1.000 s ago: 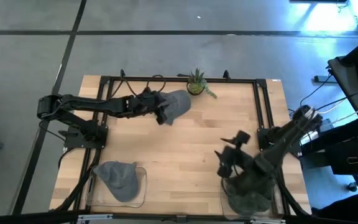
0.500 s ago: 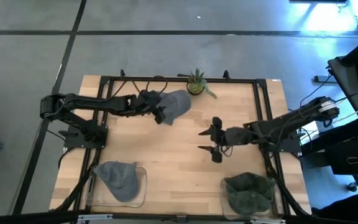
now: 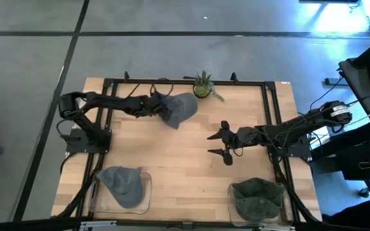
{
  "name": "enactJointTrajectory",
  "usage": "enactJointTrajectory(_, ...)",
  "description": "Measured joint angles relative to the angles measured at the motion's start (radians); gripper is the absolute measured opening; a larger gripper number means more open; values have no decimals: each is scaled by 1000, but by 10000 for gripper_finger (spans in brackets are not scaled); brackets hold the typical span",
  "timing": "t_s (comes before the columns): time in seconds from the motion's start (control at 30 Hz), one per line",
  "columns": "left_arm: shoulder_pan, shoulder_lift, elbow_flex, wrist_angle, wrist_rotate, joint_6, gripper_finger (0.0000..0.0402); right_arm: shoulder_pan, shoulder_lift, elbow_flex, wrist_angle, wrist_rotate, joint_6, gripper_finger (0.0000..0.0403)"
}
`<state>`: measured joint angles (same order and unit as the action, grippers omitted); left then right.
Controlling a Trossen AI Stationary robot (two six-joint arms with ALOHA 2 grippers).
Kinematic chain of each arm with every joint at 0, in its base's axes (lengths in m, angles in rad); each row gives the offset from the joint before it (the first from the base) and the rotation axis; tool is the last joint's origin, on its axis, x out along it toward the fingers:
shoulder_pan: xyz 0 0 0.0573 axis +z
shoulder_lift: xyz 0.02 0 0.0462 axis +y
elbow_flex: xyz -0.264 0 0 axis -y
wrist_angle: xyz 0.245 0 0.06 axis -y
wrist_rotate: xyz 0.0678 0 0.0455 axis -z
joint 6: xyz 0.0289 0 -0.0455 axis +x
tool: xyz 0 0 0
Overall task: Pick & Place hat
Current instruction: Put the grey cap into the left transparent bin
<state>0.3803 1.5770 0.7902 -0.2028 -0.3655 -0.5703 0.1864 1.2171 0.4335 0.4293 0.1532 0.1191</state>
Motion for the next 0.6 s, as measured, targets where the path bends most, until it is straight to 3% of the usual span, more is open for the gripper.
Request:
enactJointTrajectory(0.3, 42, 75, 0, -35, -7, -149, 226, 0, 0, 0, -1, 0, -52, 266)
enactJointTrajectory(0.6, 55, 177, 4, 79, 57, -120, 223, 0, 0, 0, -5, 0, -77, 266)
